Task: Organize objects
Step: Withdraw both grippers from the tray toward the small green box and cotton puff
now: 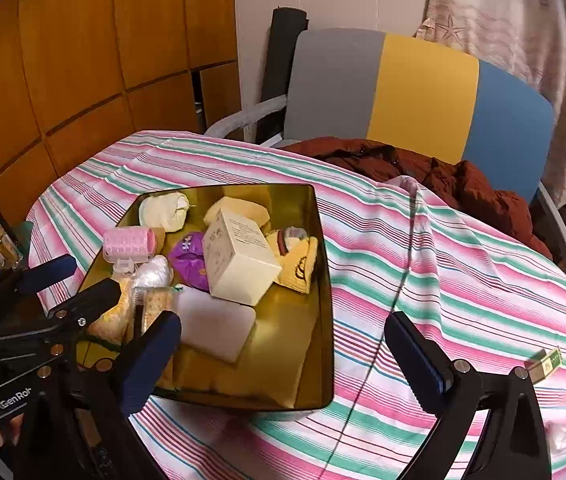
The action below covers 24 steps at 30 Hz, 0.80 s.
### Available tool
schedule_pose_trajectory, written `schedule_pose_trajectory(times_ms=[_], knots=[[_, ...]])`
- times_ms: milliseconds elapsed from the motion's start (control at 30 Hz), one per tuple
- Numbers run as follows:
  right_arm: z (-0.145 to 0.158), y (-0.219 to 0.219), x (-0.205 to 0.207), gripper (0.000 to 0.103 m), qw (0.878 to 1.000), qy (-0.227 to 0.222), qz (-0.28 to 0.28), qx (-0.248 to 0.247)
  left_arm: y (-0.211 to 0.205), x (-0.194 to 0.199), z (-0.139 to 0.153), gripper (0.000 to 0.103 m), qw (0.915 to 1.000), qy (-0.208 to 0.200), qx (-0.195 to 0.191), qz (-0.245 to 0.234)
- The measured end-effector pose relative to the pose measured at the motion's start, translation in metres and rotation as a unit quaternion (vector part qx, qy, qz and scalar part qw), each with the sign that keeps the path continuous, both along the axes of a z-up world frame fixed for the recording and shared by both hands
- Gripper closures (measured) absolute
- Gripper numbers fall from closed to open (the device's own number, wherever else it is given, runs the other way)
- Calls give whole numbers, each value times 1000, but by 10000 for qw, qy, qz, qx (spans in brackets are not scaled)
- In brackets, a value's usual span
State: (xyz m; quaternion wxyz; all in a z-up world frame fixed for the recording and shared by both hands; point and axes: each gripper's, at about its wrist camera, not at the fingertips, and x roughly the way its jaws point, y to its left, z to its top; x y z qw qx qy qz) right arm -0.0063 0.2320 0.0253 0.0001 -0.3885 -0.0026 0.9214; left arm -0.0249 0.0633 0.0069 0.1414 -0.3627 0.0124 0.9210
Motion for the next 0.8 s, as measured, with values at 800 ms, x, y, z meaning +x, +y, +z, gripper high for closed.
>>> schedule_pose_trajectory(times_ms=[800], knots=[[-14,50,21,0,9975,-274,-625,205,38,12,-12,37,9976,-206,-219,-630]])
